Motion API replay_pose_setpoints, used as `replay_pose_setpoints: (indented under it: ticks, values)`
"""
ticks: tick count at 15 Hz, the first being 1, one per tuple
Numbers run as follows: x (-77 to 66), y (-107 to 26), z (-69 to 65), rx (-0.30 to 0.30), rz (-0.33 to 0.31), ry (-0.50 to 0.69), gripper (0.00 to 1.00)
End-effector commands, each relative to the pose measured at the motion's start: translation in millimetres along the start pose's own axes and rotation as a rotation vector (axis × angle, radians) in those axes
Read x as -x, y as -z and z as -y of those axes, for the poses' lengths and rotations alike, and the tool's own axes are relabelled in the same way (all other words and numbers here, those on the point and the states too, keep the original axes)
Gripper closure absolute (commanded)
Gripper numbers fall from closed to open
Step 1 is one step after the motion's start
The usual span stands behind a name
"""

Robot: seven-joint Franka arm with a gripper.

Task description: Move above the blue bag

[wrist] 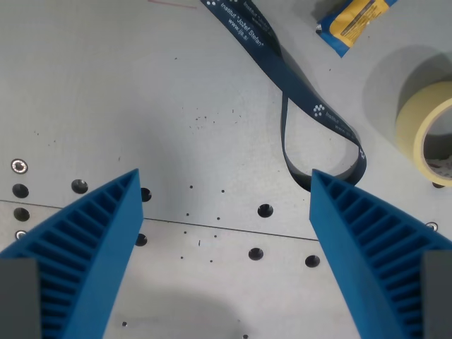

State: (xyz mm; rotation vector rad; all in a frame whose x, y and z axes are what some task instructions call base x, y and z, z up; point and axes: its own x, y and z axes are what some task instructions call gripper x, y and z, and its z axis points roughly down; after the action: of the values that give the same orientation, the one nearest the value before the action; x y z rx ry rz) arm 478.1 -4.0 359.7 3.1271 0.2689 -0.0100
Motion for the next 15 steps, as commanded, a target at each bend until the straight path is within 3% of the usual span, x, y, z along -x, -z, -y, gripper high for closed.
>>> replay_pose_setpoints:
  ticks: [1, 9, 15]
  values:
    - [0.2, 2.8, 0.0, 0.001, -0.005, 0.0, 0.0]
    - [-0.9, -0.3, -2.1, 0.001, -0.007, -0.045, 0.0]
    - [-5.7, -13.4, -11.6, 0.009, -0.024, -0.148, 0.0]
